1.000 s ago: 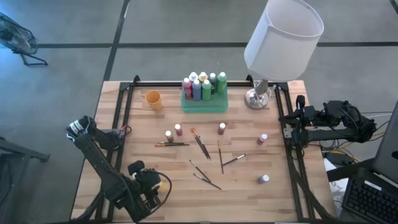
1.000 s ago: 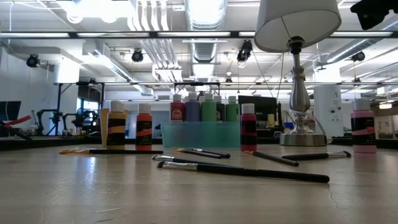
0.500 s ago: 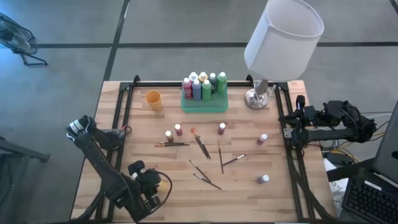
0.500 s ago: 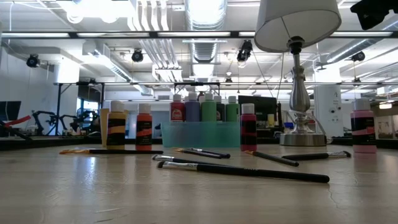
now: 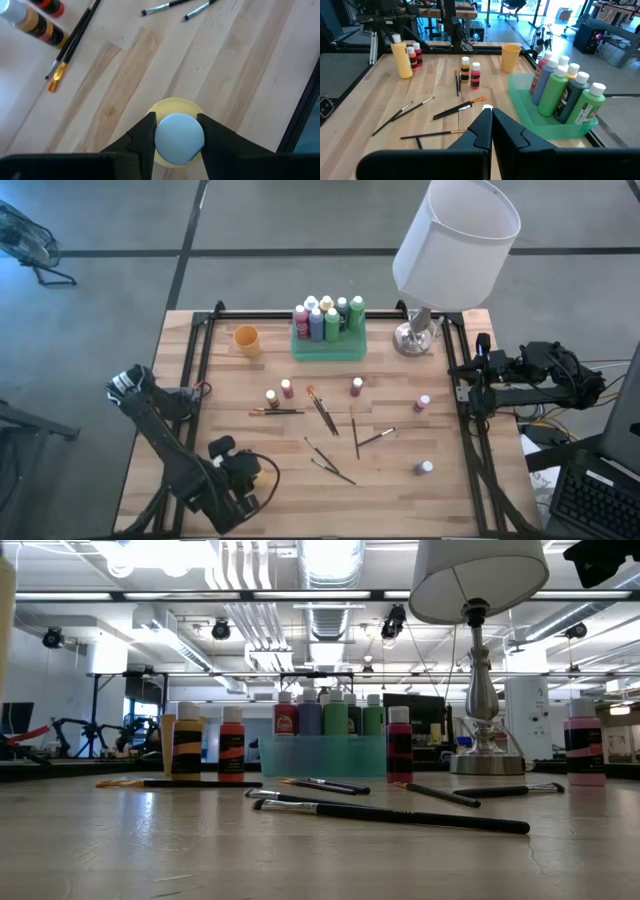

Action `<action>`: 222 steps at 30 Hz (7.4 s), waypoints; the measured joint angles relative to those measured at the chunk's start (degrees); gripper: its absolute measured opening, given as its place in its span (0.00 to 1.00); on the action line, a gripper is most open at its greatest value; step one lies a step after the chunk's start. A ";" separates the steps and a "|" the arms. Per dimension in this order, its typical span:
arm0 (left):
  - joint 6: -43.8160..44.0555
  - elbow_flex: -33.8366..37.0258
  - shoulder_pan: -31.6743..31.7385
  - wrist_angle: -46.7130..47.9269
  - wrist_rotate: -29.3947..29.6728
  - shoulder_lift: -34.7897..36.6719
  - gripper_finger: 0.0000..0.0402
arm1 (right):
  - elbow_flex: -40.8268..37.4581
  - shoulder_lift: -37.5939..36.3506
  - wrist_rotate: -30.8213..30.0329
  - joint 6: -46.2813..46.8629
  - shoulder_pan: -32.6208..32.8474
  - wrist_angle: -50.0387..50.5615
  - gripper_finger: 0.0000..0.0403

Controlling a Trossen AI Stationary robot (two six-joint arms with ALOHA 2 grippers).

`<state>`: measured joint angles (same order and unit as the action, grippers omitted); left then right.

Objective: Pick & Place Paint Supplies
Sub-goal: Put the large yellow paint bottle into the green bin

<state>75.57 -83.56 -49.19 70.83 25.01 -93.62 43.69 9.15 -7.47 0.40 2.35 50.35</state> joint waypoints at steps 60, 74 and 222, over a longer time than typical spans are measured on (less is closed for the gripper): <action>-72.78 -10.80 58.59 -30.84 -22.87 -5.49 0.32 | -0.01 -0.02 0.01 0.00 0.00 -0.02 0.02; -72.52 -9.82 62.95 -30.71 -22.97 -11.72 0.32 | 0.01 -0.02 -0.02 0.00 0.00 -0.02 0.02; -64.63 69.83 42.62 -46.77 -6.90 71.73 0.50 | -10.43 9.06 0.44 5.16 0.01 -20.34 0.02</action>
<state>10.94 -13.74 -6.57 24.06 18.11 -21.89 33.25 18.21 -7.03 5.56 2.36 30.01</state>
